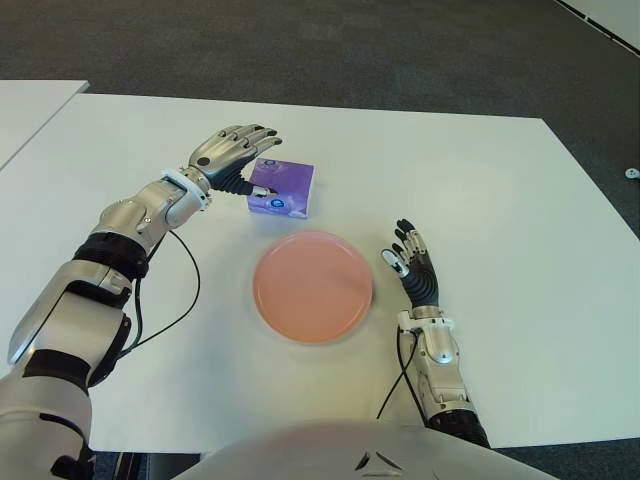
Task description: Put the tissue paper into the plate.
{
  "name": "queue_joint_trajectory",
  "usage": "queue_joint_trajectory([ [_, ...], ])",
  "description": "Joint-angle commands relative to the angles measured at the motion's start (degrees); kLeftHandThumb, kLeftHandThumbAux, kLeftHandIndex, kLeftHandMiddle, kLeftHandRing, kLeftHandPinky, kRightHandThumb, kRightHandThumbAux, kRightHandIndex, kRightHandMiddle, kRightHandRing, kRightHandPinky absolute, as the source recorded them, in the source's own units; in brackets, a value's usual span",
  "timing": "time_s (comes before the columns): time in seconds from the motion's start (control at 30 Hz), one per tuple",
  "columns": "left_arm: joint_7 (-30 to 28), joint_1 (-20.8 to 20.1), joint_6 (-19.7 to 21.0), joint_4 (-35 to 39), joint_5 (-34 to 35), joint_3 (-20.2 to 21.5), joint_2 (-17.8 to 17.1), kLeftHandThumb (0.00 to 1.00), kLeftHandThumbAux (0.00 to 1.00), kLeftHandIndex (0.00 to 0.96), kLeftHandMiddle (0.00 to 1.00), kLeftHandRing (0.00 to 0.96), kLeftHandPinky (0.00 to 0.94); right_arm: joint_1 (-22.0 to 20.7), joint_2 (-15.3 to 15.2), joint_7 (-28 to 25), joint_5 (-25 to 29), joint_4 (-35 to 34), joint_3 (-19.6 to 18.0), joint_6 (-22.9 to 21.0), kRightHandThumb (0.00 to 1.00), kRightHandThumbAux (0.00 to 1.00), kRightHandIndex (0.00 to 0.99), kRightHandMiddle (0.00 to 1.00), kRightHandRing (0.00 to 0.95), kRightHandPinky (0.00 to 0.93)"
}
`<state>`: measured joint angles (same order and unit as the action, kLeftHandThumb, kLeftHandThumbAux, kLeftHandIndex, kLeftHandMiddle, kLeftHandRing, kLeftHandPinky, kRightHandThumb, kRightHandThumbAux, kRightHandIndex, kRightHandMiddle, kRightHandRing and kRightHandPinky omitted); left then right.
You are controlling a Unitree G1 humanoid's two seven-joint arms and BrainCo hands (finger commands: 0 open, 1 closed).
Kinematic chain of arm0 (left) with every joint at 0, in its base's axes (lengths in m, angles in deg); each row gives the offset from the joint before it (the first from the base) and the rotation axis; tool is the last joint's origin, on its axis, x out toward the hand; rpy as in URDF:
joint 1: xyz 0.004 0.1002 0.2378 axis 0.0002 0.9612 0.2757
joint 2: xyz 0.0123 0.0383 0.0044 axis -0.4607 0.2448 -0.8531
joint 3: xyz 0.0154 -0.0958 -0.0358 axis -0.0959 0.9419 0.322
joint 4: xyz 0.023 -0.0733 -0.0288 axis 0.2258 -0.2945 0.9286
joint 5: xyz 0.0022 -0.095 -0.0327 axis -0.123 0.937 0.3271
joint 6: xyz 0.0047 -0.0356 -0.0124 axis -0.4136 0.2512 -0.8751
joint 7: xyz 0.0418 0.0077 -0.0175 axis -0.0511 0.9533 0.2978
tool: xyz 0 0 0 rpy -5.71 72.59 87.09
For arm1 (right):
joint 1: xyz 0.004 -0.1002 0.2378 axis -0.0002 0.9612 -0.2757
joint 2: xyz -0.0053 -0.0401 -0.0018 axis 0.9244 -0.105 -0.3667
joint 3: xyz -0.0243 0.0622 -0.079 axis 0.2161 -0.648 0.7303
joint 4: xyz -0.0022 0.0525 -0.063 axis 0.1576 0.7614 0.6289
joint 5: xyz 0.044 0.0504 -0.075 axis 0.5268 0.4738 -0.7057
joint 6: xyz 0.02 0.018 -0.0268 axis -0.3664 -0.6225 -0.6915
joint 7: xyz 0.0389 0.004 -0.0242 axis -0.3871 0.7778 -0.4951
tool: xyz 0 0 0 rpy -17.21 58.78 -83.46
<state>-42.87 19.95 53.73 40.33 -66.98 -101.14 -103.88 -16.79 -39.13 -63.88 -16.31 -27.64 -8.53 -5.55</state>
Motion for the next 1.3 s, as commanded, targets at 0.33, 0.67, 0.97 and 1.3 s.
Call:
queue_joint_trajectory([
  [0.33,12.25,-7.88,3.11,-14.96,-7.63,-11.66,5.10,0.061,0.345,0.000,0.000,0.000,0.000,4.72,1.85,1.17,-0.58,5.46,1.07,-6.57,0.000,0.518,0.000,0.000,0.000,0.000],
  [0.67,18.65,-10.44,5.19,-19.09,-9.79,-17.10,5.94,0.037,0.325,0.000,0.000,0.000,0.000,4.11,0.53,-0.09,-0.16,9.11,0.56,-5.28,0.000,0.516,0.000,0.000,0.000,0.000],
  [0.97,27.08,-12.96,9.69,-20.89,-12.94,-21.50,5.80,0.024,0.328,0.000,0.000,0.000,0.000,4.22,0.09,-2.08,0.01,8.76,1.17,-5.82,0.000,0.532,0.000,0.000,0.000,0.000],
  [1.3,30.70,-14.98,14.46,-24.21,-13.41,-23.94,6.95,0.029,0.331,0.000,0.000,0.000,0.000,4.43,-0.03,-3.28,0.17,9.44,1.00,-4.69,0.000,0.519,0.000,0.000,0.000,0.000],
])
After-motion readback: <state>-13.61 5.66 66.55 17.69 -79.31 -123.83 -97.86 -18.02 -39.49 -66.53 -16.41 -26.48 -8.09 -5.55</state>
